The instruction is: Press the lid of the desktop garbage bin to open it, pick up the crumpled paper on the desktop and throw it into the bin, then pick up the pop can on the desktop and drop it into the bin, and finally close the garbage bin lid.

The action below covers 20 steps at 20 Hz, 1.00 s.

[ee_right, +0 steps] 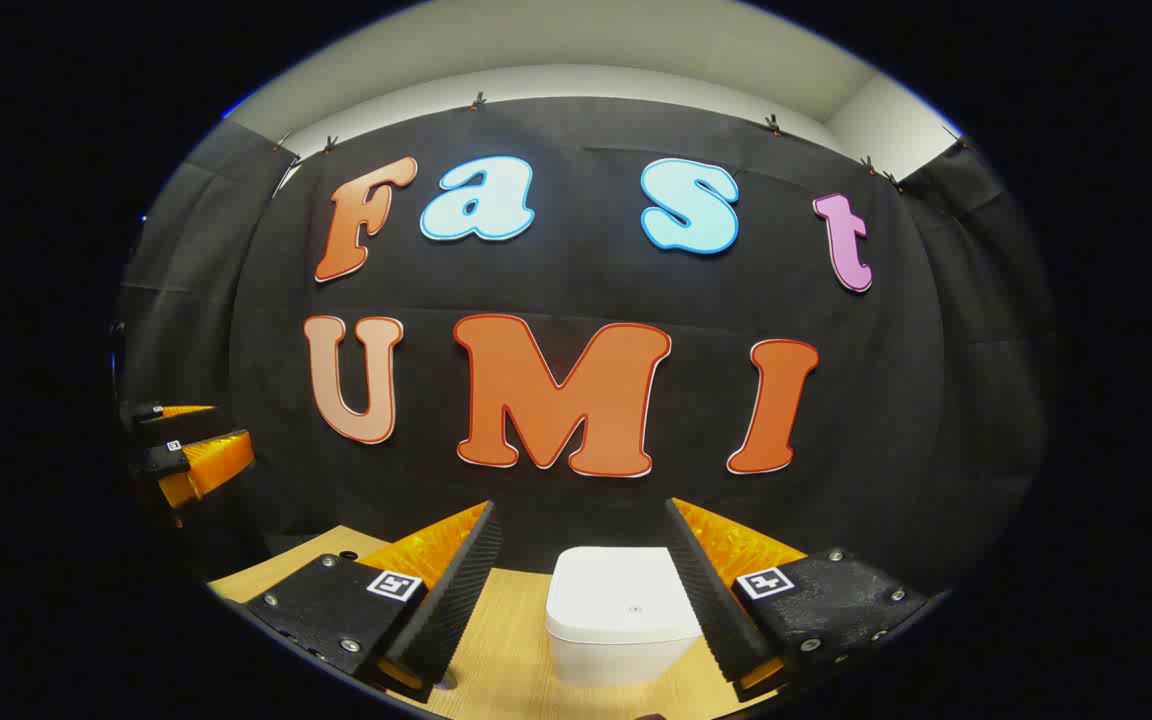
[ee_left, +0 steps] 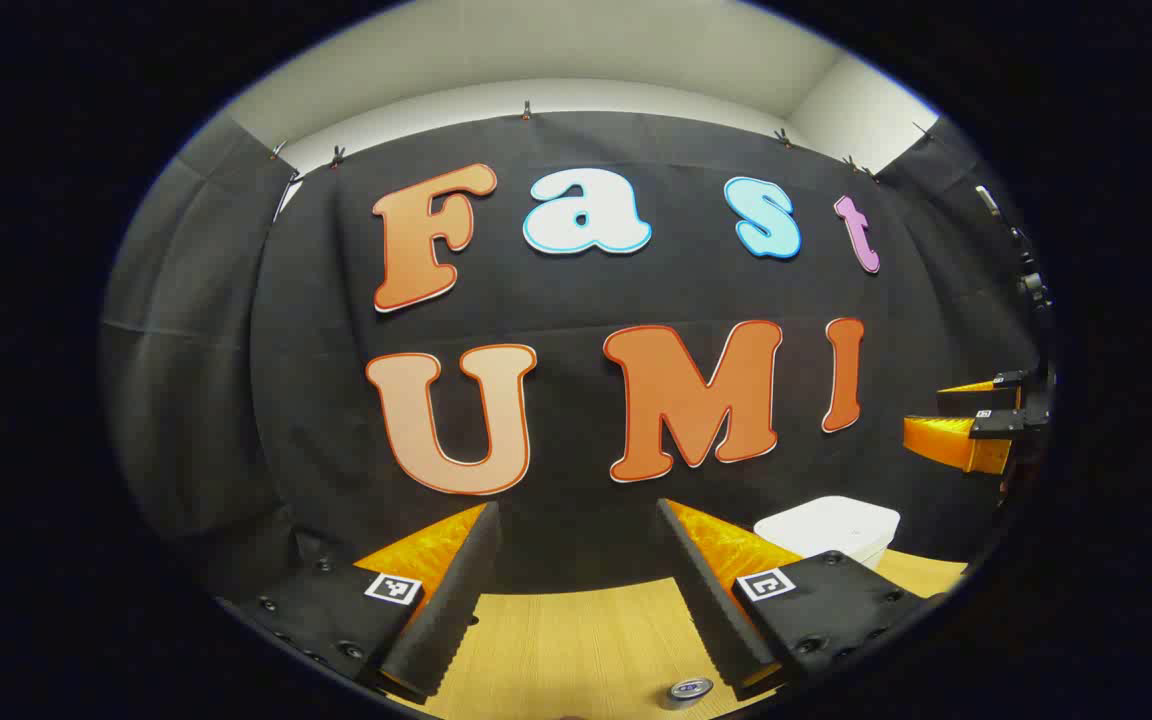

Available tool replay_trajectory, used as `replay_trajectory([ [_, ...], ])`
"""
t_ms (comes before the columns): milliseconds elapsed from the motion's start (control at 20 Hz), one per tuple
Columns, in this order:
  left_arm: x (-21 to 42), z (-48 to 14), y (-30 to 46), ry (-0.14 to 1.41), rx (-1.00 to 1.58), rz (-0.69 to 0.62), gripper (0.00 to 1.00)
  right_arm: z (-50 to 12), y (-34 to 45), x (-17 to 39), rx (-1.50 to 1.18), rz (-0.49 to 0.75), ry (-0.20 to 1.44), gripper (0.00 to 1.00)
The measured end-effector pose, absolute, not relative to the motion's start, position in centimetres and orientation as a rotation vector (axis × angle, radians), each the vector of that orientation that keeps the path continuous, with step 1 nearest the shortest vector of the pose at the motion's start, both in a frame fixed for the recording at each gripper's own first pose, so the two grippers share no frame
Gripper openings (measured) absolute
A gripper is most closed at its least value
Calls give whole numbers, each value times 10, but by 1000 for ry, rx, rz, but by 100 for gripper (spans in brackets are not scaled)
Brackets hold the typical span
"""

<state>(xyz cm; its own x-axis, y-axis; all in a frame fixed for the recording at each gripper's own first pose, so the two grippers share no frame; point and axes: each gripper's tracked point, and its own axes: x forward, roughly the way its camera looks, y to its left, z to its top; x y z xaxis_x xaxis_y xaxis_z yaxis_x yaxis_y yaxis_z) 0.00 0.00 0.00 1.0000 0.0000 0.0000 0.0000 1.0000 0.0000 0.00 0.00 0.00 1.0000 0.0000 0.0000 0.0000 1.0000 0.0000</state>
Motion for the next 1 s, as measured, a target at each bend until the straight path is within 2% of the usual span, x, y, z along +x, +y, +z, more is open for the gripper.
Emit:
replay_trajectory([
  [650,4,-12,-14,16,-50,-12,100,-45,-24,-1,-14,-71,94,98],
  [800,1,-12,-15,8,-51,-17,96,-42,-23,0,-15,-71,80,99],
  [1000,-2,-21,-15,20,-48,-27,100,-41,-26,1,-8,-79,76,98],
])
